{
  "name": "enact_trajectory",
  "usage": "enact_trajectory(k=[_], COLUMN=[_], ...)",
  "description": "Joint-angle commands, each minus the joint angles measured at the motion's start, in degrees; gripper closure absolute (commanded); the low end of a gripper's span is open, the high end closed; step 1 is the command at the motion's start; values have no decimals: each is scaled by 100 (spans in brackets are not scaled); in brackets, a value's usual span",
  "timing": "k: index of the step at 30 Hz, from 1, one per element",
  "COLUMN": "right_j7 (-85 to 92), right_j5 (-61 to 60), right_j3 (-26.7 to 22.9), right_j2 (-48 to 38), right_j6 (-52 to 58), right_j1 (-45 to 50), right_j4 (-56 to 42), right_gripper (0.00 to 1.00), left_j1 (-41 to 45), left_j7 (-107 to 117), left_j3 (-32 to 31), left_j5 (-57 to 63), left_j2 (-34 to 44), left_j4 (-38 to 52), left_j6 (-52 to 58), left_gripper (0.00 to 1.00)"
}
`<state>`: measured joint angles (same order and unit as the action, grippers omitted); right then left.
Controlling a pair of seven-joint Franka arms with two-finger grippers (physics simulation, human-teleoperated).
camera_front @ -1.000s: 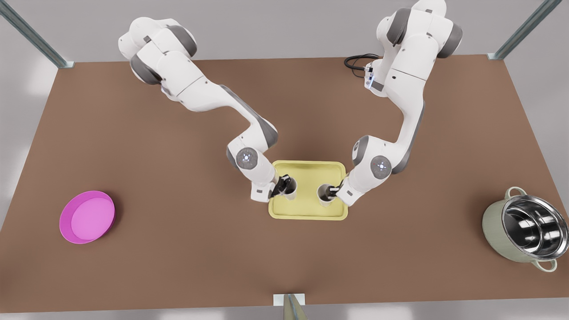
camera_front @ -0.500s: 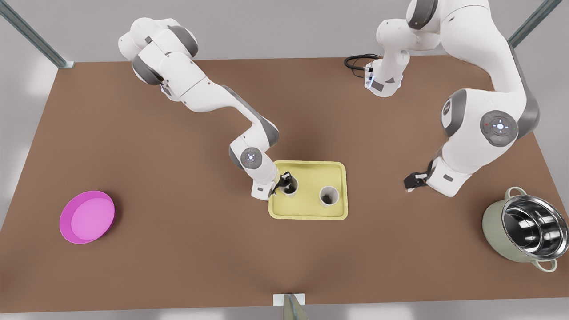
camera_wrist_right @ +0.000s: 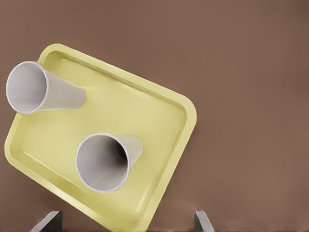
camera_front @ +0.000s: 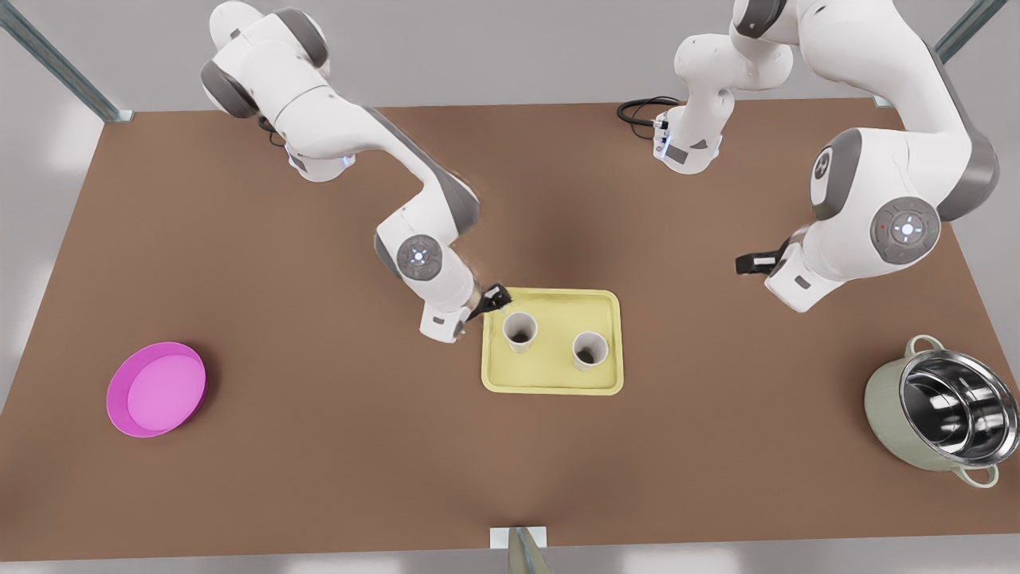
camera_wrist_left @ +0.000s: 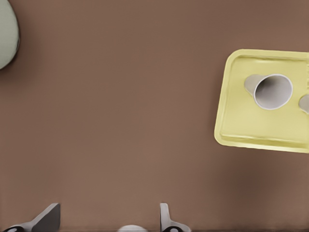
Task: Use both arms to respectively pick up the white IKEA cups from the middle-left and middle-right positions, then place the white IKEA cups onto the middle-middle tray, ensuring that the cups remain upright and do not tip over
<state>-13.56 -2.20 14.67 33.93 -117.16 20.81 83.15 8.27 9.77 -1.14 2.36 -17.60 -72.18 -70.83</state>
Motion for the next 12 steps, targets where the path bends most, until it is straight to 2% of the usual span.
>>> enact_trajectory(k=[1, 2, 3, 5, 8, 12], right_j7=[3, 117, 91, 117, 1214, 1637], right_j5=[790, 870, 817, 835, 791, 694], right_j3=[-412, -957, -1151, -1151, -1160, -1186], right_j2=[131, 158, 140, -622, -2118, -2866], right_j6=[2663, 2689, 2689, 2724, 3023, 3076], right_j1=[-376, -604, -963, -1412, -1878, -2072], right_j4=[26, -27, -307, -186, 333, 624], right_gripper=[0, 0, 0, 0, 0, 0], left_j1=[-1, 8, -1, 8, 8, 8], left_j7=[-661, -661, -661, -661, -652, -652], left_j3=[0, 0, 0, 0, -9, -9], left_j5=[-51, -42, -42, -34, -42, -60], left_j2=[11, 11, 11, 11, 3, 3], left_j4=[2, 2, 2, 2, 2, -15], left_j6=[192, 184, 184, 175, 157, 175], left_gripper=[0, 0, 0, 0, 0, 0])
